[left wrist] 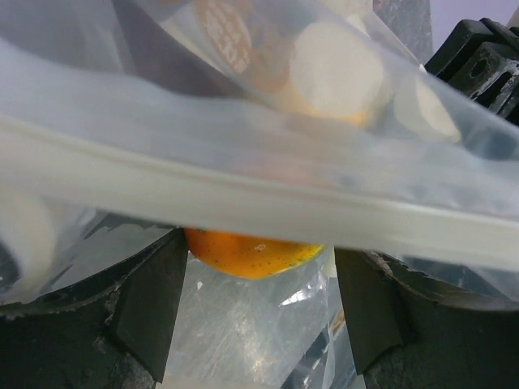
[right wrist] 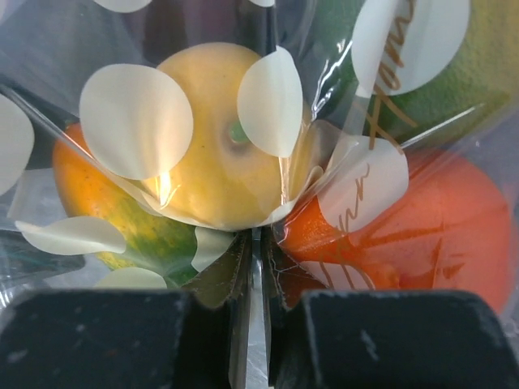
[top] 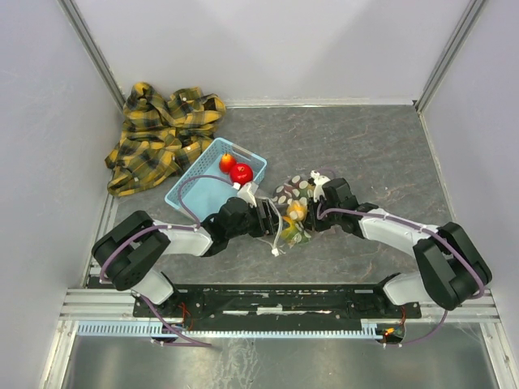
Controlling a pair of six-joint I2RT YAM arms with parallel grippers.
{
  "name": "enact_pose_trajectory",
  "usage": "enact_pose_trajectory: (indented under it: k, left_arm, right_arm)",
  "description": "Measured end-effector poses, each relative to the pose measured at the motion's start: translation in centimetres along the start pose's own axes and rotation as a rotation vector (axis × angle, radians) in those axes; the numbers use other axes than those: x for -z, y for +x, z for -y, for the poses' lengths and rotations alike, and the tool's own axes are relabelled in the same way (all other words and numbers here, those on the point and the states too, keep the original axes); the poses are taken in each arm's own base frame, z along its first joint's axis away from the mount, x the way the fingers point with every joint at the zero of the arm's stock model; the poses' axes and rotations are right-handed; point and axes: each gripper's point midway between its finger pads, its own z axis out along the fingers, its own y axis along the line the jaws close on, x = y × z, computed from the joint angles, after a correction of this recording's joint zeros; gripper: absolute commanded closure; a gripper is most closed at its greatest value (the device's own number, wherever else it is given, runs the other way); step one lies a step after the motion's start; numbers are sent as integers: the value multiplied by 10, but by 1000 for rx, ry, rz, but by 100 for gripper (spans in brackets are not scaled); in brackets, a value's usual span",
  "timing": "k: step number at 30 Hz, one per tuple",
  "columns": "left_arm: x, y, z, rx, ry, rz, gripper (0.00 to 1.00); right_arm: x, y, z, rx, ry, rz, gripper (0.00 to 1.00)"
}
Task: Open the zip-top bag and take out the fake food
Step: Pick up the fake fruit from the zipper food storage bag.
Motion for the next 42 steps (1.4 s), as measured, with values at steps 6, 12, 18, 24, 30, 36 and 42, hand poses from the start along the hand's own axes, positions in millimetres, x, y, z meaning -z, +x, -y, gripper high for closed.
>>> enact_pose_trajectory:
  k: [6,12,18,24,30,36,42]
  left_arm:
    - [0,1,-5,-17,-19,-3,21]
    - [1,1,-5,-21,-21,-4,20]
    - [1,1,-5,-21,-20,-4,20]
    - [1,1,-5,-21,-20,-3,25]
    - [0,0,-5,-20,-17,2,30]
    - [0,-1,-5,-20,-16,4,39]
    - [0,0,-4,-20,-8,-1,21]
  right_arm:
    - [-8,-1,-12,-25,-74,-4,81]
    - [-11,-5,-23,-34,-135,4,80]
    - [-11,-8,-27,-30,-158,17,80]
    - [-14,-9,-29,-42,-170,16,80]
    - [-16,-9,-29,-45,-171,20,80]
    - [-16,-10,-28,-43,-164,25,80]
    - [-12,-13,-29,-34,-160,41,80]
